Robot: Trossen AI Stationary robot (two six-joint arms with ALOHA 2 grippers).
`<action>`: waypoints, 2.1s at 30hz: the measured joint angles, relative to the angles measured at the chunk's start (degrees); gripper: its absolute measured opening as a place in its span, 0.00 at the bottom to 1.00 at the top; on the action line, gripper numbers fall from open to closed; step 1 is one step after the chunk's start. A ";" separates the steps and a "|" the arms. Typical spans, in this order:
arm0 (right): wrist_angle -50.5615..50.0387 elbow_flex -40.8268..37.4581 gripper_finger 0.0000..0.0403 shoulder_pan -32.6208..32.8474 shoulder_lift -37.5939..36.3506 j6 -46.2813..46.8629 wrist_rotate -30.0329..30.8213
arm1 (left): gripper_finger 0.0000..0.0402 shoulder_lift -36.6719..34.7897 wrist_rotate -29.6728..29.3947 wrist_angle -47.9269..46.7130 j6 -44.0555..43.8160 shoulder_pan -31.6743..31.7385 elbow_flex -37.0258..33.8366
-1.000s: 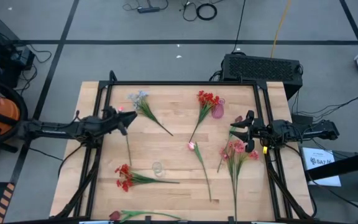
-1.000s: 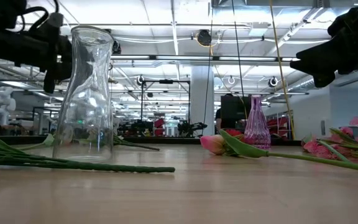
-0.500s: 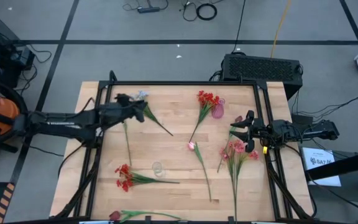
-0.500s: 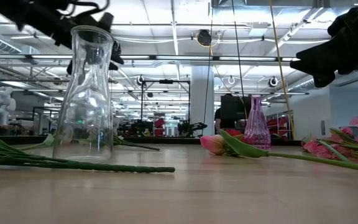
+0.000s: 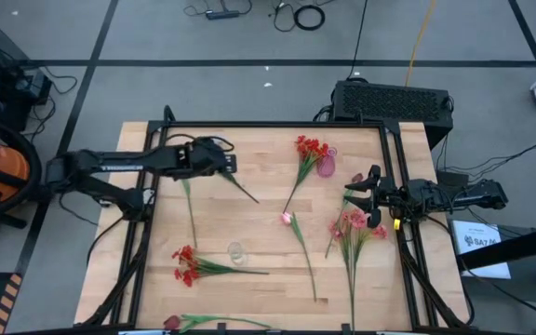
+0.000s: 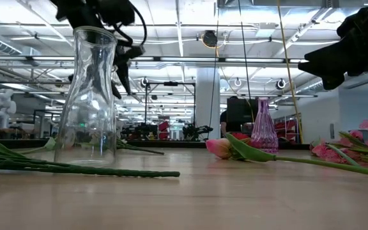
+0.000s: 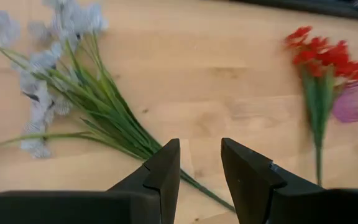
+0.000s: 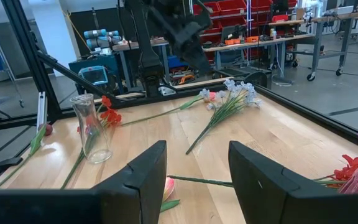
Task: Sort flowers into vase by color
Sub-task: Put the white flowers into the transparent vase
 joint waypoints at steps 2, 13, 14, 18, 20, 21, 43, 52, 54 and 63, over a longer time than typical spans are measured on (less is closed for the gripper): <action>0.01 0.00 0.41 0.01 -0.01 -0.01 0.00 | 0.31 1.81 1.65 1.34 -1.63 0.79 0.00; 0.01 0.00 0.41 -0.01 0.00 0.00 0.00 | 0.36 7.22 5.77 2.62 -7.02 2.55 0.02; 0.02 0.00 0.41 0.00 0.00 0.00 0.00 | 0.38 7.44 6.15 2.65 -7.18 2.67 0.02; 0.02 0.00 0.41 0.01 0.00 -0.01 0.00 | 0.48 8.10 6.44 2.69 -10.63 2.87 0.02; 0.01 0.00 0.41 -0.01 -0.01 0.01 0.00 | 0.54 8.19 6.39 2.67 -11.80 2.85 0.02; 0.02 0.00 0.41 0.00 0.00 0.00 0.00 | 0.56 8.21 6.40 2.66 -12.64 2.85 0.02; 0.02 0.00 0.41 0.01 0.00 -0.01 0.00 | 0.64 15.37 19.19 -0.76 -23.44 12.62 -0.01; 0.00 0.00 0.41 0.01 -0.02 0.00 -0.02 | 0.64 22.40 22.75 1.33 -22.34 15.12 0.21; 0.02 0.00 0.41 -0.01 0.00 -0.01 0.02 | 0.64 22.97 23.30 1.44 -21.50 15.46 0.17; 0.02 0.00 0.41 0.01 0.00 0.01 -0.04 | 0.62 23.43 25.73 2.00 -18.67 17.88 0.09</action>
